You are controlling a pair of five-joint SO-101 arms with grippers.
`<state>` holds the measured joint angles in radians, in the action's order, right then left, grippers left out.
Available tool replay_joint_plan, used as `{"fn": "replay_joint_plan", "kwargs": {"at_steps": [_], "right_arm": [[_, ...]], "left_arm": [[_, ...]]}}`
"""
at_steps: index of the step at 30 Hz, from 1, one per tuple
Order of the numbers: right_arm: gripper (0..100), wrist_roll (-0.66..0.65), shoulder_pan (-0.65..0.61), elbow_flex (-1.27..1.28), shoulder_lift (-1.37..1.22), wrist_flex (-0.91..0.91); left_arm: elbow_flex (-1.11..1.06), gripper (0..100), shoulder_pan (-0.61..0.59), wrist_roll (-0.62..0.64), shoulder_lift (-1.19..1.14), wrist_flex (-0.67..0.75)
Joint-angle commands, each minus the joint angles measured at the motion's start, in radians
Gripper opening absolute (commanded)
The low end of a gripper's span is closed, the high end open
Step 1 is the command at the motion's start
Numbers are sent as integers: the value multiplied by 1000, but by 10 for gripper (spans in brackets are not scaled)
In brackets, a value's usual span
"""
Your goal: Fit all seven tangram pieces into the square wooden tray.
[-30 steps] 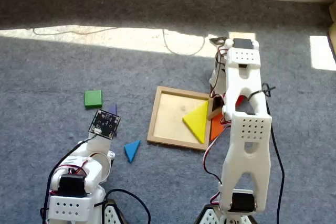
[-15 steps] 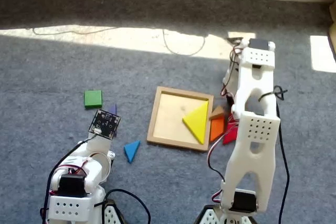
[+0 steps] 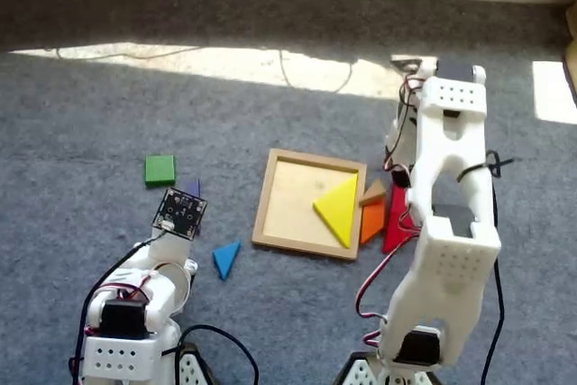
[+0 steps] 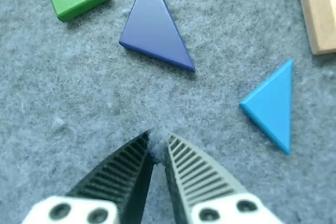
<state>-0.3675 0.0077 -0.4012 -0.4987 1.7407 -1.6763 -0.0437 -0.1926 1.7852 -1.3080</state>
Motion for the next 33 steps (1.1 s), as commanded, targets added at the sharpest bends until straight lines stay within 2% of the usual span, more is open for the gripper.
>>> {"fn": "replay_joint_plan", "kwargs": {"at_steps": [1,5,7,11,13,23,33], "right_arm": [[5,41,-1,199,240,-68],[12,100,-4,504,446,-275],[46,135,-18,645,536,-372],[247,244,-22,865,647,-510],[317,273,-18,938,650,-567],[325,282,-4,992,493,-727],[325,345,-1,997,487,-789]], "left_arm": [[-21,6,-12,2,12,-3],[-21,6,-12,2,12,-3],[-21,6,-12,2,12,-3],[-21,6,-12,2,12,-3],[-21,6,-12,2,12,-3],[-21,6,-12,2,12,-3],[-21,6,-12,2,12,-3]]}}
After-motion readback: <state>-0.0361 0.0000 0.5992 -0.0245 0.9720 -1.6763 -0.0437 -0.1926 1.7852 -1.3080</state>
